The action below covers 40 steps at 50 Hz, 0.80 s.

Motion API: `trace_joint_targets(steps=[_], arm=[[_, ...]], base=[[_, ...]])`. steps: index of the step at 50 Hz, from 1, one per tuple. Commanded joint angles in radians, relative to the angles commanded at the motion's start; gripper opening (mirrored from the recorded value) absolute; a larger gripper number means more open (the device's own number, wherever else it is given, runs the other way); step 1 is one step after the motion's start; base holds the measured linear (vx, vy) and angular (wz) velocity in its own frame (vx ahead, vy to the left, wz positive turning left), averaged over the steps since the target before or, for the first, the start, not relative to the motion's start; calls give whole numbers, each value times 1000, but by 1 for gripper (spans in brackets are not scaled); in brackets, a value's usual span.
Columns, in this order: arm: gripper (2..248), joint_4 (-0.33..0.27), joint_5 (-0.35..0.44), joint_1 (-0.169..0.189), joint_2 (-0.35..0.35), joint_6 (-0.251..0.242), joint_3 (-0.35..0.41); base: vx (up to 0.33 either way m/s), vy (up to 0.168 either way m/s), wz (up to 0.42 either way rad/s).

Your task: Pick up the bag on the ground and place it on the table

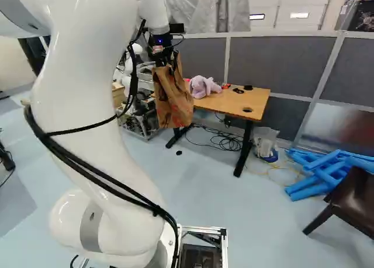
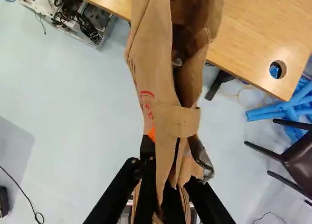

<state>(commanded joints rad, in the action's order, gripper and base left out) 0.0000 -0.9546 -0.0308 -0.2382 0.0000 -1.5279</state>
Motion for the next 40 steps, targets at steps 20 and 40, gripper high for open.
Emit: trace_joint_targets(steps=[20, 40], arm=[[21, 0, 0, 0, 0, 0, 0], [21, 0, 0, 0, 0, 0, 0]], base=[[2, -50, -245], [2, -49, -240]])
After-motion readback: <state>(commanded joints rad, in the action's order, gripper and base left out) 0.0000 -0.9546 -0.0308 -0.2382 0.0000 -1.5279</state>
